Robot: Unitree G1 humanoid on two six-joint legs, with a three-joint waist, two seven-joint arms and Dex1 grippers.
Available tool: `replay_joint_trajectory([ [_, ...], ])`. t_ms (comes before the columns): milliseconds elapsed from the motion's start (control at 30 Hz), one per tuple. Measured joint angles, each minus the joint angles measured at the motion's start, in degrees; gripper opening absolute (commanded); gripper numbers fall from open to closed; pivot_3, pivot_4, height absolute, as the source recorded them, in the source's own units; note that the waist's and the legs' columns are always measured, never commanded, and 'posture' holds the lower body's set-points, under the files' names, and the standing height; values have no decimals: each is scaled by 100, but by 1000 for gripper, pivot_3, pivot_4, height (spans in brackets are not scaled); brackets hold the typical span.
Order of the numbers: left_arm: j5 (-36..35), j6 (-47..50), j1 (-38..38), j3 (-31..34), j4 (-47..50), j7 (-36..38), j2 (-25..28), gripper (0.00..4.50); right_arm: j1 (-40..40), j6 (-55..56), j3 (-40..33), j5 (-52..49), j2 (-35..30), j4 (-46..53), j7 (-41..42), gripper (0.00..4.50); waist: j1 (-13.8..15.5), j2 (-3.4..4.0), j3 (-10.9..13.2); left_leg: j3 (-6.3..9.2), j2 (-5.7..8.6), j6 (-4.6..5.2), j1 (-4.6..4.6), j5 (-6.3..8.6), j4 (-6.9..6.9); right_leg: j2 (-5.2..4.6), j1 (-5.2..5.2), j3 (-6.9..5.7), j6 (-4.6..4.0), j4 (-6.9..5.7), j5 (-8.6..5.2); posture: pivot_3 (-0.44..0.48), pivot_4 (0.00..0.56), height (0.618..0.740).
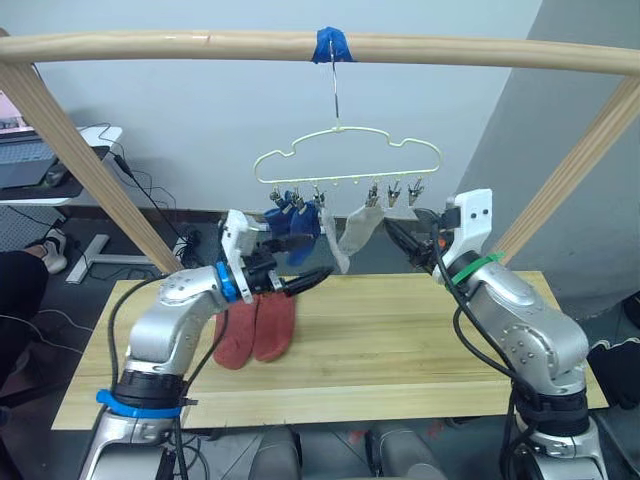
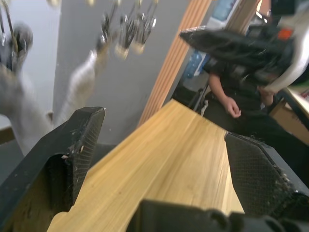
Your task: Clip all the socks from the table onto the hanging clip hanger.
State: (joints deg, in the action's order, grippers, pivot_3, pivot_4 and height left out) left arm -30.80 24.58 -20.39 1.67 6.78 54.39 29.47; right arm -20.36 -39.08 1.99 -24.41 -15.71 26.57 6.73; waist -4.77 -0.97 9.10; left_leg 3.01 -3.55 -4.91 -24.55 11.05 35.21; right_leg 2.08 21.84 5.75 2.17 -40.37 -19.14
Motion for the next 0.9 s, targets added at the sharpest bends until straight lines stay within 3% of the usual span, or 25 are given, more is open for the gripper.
replay_joint_trajectory([
  [233,-111,198,147,115,444,-193,51,4500,117,1162,385,1021,461,-703,-125,2921,58,0,0,1,0,-1,0,-1,-1,-1,0,-1,-4,-1,2,28,125,740],
  [567,-205,248,305,112,840,-490,-48,4500,-86,1747,362,1550,874,-1498,-217,2921,201,0,0,1,-1,-2,3,-1,-1,-1,0,-1,-13,-3,7,51,134,740],
  [667,-205,247,332,112,849,-510,-50,4500,-112,1821,357,1631,957,-1626,-210,2067,227,0,0,0,-1,-2,3,-1,-1,-1,0,-1,-25,-3,14,56,135,740],
  [900,-205,233,399,112,849,-555,-54,4500,-165,1874,226,1771,1022,-1768,-310,2067,294,1,1,0,-1,-2,3,-1,-1,-1,0,-1,-26,-3,15,60,136,740],
])
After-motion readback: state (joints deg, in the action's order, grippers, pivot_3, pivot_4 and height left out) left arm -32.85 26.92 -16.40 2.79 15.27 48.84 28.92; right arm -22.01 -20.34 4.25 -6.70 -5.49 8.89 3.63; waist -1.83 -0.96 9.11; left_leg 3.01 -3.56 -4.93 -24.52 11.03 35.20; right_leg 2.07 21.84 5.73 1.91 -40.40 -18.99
